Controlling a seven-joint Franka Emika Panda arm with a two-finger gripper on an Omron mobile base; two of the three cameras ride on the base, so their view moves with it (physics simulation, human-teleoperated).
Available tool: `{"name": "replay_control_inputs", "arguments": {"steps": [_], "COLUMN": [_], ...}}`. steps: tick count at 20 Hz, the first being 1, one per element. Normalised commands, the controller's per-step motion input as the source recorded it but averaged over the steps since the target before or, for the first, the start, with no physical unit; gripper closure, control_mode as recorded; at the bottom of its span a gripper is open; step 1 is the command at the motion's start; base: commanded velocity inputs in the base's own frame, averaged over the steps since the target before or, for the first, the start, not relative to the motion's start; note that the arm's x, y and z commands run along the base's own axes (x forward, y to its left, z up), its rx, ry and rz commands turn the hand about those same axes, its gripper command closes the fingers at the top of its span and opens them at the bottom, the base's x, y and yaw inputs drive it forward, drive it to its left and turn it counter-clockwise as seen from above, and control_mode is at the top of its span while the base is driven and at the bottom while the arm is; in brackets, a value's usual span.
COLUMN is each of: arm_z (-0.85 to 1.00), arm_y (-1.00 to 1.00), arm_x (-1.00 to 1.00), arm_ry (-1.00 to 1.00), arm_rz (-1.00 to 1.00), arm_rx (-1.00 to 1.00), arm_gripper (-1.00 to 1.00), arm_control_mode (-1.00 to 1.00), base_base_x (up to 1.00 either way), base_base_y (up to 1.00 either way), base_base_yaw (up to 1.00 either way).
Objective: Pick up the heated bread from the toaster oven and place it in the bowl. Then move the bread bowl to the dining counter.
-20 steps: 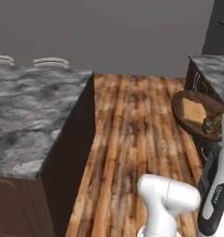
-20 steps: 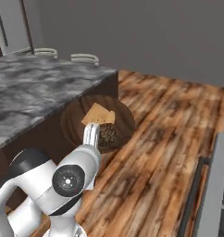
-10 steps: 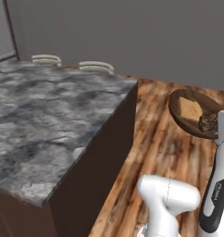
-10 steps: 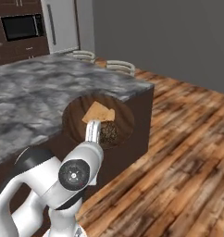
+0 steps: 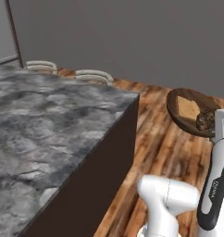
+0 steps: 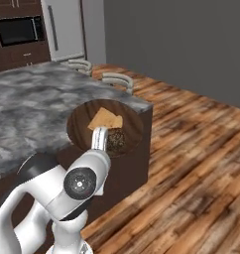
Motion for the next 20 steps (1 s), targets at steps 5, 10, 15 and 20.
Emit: {"name": "replay_control_inputs", "arguments": {"steps": [5,10,15,20], "arm_z": [0.00,0.00,0.00,0.00], "arm_y": [0.00,0.00,0.00,0.00], "arm_x": [0.00,0.00,0.00,0.00], "arm_ry": [0.00,0.00,0.00,0.00], "arm_rz": [0.00,0.00,0.00,0.00], "arm_rx": [0.00,0.00,0.00,0.00], "arm_gripper": [1.00,1.00,1.00,1.00], "arm_control_mode": [1.00,1.00,1.00,1.00], "base_base_x": [1.00,1.00,0.87,0.64], "base_base_y": [-0.51,-0.30,-0.14,-0.28], "base_base_yaw": [0.17,0.61,0.84,0.87]}}
